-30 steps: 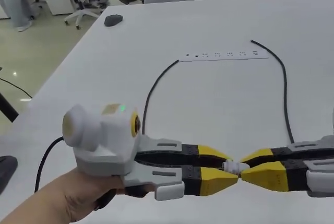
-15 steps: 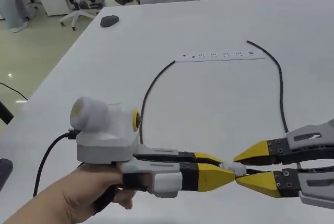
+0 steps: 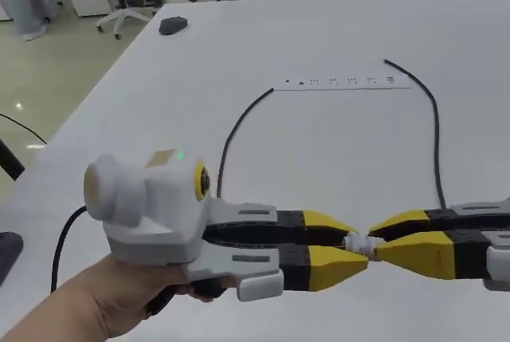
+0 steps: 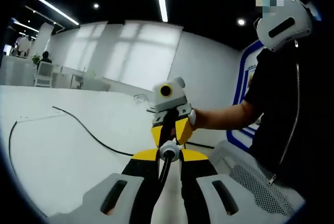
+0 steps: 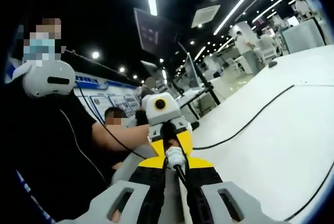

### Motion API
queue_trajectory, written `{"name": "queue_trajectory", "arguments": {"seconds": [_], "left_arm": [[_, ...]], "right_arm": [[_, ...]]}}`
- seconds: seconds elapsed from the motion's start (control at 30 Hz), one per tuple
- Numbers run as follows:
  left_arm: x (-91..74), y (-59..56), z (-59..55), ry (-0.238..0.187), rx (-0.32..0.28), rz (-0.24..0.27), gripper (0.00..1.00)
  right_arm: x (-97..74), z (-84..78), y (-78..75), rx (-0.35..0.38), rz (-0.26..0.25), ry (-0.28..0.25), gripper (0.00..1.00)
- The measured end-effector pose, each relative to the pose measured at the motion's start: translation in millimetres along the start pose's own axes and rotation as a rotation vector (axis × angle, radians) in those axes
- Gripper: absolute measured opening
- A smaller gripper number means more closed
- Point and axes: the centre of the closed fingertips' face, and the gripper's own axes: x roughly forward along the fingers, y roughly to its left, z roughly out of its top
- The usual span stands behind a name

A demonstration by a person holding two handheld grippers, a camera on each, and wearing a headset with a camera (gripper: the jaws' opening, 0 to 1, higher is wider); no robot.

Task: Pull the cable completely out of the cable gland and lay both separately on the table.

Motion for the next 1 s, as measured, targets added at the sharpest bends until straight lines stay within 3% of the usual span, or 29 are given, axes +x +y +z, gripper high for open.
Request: {"name": "queue_trajectory", "arguments": {"seconds": [0.27, 0.33, 0.4, 0.43, 0.53, 0.63, 0.7, 0.73, 0.8, 0.83, 0.87, 0.9, 0.97, 1.0], "left_arm": [[-0.2, 4.2, -4.4, 0.009, 0.021, -0.002, 0.14], [-1.1, 5.5, -5.8, 0.006, -0.002, 0.000, 0.14], [-2.3, 8.6, -6.6, -0.001, -0.048, 0.011, 0.14], [-3.2, 11.6, -7.5, -0.004, -0.098, 0.027, 0.14], [-4.0, 15.1, -12.8, 0.010, -0.220, 0.033, 0.14], [-4.0, 17.6, -15.8, 0.018, -0.260, 0.046, 0.14], [-4.1, 19.5, -16.5, 0.022, -0.283, 0.069, 0.15], [-4.1, 20.8, -16.2, 0.019, -0.281, 0.077, 0.15], [-4.1, 22.2, -16.0, 0.017, -0.276, 0.084, 0.15], [-4.2, 23.4, -15.3, 0.011, -0.260, 0.087, 0.15], [-4.3, 25.2, -12.4, -0.004, -0.217, 0.091, 0.15], [-4.7, 25.9, -10.5, -0.013, -0.183, 0.093, 0.15], [-6.2, 25.9, -9.3, -0.009, -0.150, 0.101, 0.15], [-5.5, 23.4, -10.9, 0.003, -0.131, 0.092, 0.15]], "right_arm": [[4.4, -10.4, 1.0, 0.041, 0.000, 0.044, 0.09], [4.9, -11.1, 2.0, 0.009, -0.008, 0.043, 0.08], [6.0, -8.0, 0.7, -0.124, -0.039, 0.039, 0.08], [7.0, -7.9, -0.2, -0.230, -0.060, 0.054, 0.07], [9.5, -12.1, -0.6, -0.352, -0.090, 0.098, 0.07], [11.8, -14.3, -0.8, -0.510, -0.120, 0.136, 0.07], [12.2, -14.6, -4.2, -0.667, -0.158, 0.169, 0.07], [12.4, -14.4, -4.7, -0.713, -0.169, 0.177, 0.07], [12.4, -14.7, -6.5, -0.727, -0.189, 0.185, 0.08], [12.4, -13.6, -8.1, -0.674, -0.197, 0.175, 0.08], [9.4, -14.8, -13.8, -0.586, -0.229, 0.182, 0.08], [5.6, -17.1, -19.9, -0.545, -0.250, 0.205, 0.08], [-0.6, -19.3, -25.2, -0.568, -0.252, 0.230, 0.03], [-2.1, -17.0, -24.2, -0.579, -0.253, 0.217, 0.01]]}}
